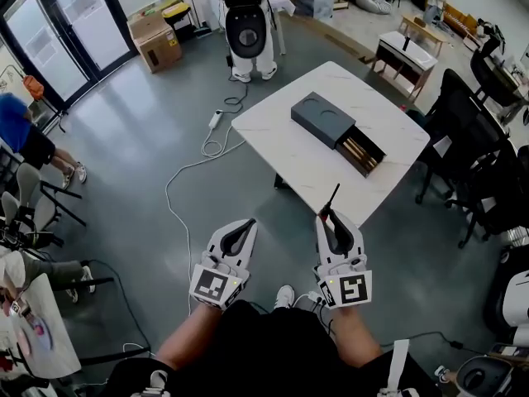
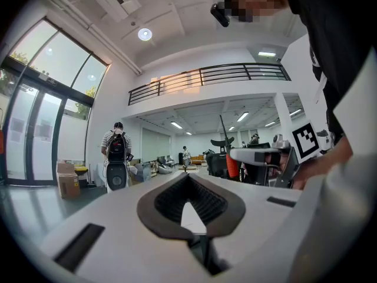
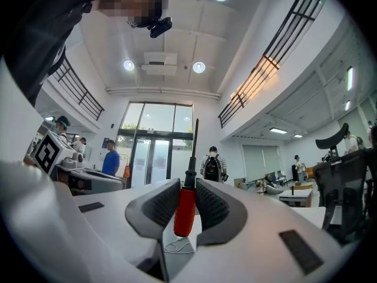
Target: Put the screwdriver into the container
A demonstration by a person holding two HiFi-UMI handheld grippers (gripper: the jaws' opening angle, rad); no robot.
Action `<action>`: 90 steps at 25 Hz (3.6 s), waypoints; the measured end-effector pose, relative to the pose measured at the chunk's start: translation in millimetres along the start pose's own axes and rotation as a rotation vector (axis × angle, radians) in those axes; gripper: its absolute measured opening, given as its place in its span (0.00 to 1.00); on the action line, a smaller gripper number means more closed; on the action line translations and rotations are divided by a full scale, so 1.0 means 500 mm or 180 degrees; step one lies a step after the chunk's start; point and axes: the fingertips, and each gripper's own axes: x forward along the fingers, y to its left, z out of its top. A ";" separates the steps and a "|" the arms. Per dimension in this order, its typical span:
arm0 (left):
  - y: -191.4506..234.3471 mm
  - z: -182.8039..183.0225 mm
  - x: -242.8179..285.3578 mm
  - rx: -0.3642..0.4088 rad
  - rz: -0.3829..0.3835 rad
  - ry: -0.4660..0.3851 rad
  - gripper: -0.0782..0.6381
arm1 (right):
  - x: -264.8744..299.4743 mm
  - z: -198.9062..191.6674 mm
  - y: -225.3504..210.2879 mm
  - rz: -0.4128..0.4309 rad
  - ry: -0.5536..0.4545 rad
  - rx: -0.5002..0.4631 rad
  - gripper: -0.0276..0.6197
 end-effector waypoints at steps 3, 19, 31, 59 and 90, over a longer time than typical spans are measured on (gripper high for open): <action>-0.003 0.001 0.023 0.0014 0.0004 0.0046 0.12 | 0.014 -0.003 -0.023 0.0022 0.0007 -0.0007 0.20; 0.096 0.007 0.181 -0.0019 -0.0168 -0.0121 0.12 | 0.147 -0.032 -0.089 -0.0062 0.0079 -0.0159 0.20; 0.210 0.005 0.365 -0.0015 -0.0585 -0.0088 0.12 | 0.298 -0.071 -0.175 -0.0434 0.0247 -0.0270 0.20; 0.178 -0.019 0.648 -0.0076 -0.1359 -0.0124 0.12 | 0.332 -0.218 -0.438 -0.1169 0.0918 -0.0468 0.20; 0.141 -0.069 0.781 -0.0076 -0.1239 0.0115 0.12 | 0.268 -0.668 -0.680 0.0074 0.3526 -0.1137 0.20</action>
